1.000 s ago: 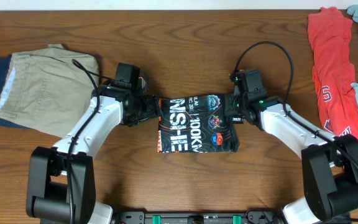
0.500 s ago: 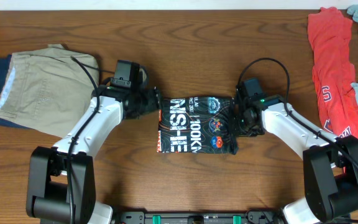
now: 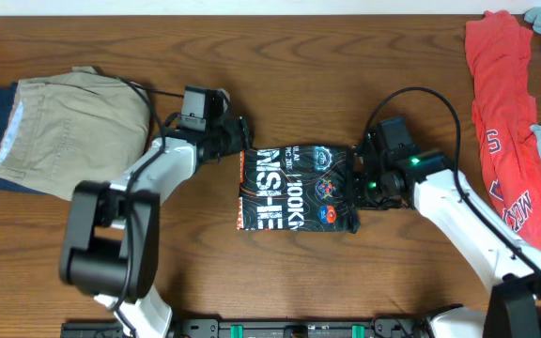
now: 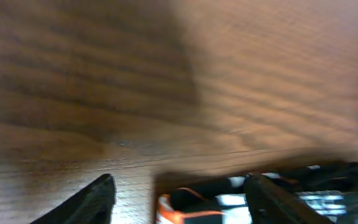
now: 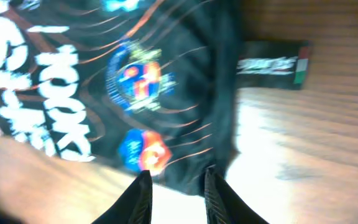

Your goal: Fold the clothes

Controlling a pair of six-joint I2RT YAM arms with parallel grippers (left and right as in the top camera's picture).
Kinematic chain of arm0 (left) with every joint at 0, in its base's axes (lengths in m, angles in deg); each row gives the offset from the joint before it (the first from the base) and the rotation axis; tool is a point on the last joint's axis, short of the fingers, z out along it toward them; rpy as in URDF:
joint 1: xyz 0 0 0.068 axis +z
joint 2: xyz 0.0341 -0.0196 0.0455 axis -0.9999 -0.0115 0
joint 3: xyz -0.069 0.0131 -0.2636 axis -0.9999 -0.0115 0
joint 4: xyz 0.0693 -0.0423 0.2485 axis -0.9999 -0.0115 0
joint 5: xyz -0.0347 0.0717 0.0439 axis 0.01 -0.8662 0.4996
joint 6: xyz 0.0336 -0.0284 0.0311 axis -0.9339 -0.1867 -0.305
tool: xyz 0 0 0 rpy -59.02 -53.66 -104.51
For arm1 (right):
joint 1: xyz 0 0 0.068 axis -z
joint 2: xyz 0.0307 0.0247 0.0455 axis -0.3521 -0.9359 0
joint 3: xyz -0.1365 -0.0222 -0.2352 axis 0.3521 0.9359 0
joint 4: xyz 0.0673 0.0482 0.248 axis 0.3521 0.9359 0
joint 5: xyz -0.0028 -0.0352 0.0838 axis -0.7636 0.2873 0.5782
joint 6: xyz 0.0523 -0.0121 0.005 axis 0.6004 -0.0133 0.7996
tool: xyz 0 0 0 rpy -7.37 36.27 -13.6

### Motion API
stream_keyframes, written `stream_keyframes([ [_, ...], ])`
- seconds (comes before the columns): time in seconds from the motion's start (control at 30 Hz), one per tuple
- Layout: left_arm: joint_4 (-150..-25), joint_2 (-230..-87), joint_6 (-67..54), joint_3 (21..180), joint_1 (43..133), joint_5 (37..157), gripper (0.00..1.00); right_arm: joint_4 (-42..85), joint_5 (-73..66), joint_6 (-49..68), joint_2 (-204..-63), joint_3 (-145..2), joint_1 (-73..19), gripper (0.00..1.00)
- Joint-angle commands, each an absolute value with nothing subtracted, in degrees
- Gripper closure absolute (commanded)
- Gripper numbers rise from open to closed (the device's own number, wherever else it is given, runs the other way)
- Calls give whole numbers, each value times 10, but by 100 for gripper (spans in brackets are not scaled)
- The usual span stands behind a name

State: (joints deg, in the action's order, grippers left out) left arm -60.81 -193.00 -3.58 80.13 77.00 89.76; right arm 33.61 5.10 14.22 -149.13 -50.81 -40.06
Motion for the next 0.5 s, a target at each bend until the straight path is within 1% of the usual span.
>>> stream_keyframes([
  [0.0,-608,-1955,-43,800,770,898,38,339,85,150,-1493,-510,-422,75],
  [0.2,-624,-1981,-60,800,763,899,47,337,85,150,-1529,-507,-452,76],
  [0.23,-631,-1984,-64,800,760,899,50,337,85,150,-1536,-507,-457,76],
  [0.27,-638,-1988,-67,800,758,899,55,336,85,150,-1546,-507,-463,76],
  [0.33,-661,-1995,-71,800,753,896,68,337,85,150,-1560,-507,-472,76],
  [0.37,-673,-1998,-71,800,750,895,73,338,85,150,-1567,-507,-475,76],
  [0.4,-686,-1999,-71,800,748,895,76,340,85,150,-1573,-507,-478,76],
  [0.47,-713,-1999,-75,800,748,895,78,340,82,150,-1586,-507,-482,76],
])
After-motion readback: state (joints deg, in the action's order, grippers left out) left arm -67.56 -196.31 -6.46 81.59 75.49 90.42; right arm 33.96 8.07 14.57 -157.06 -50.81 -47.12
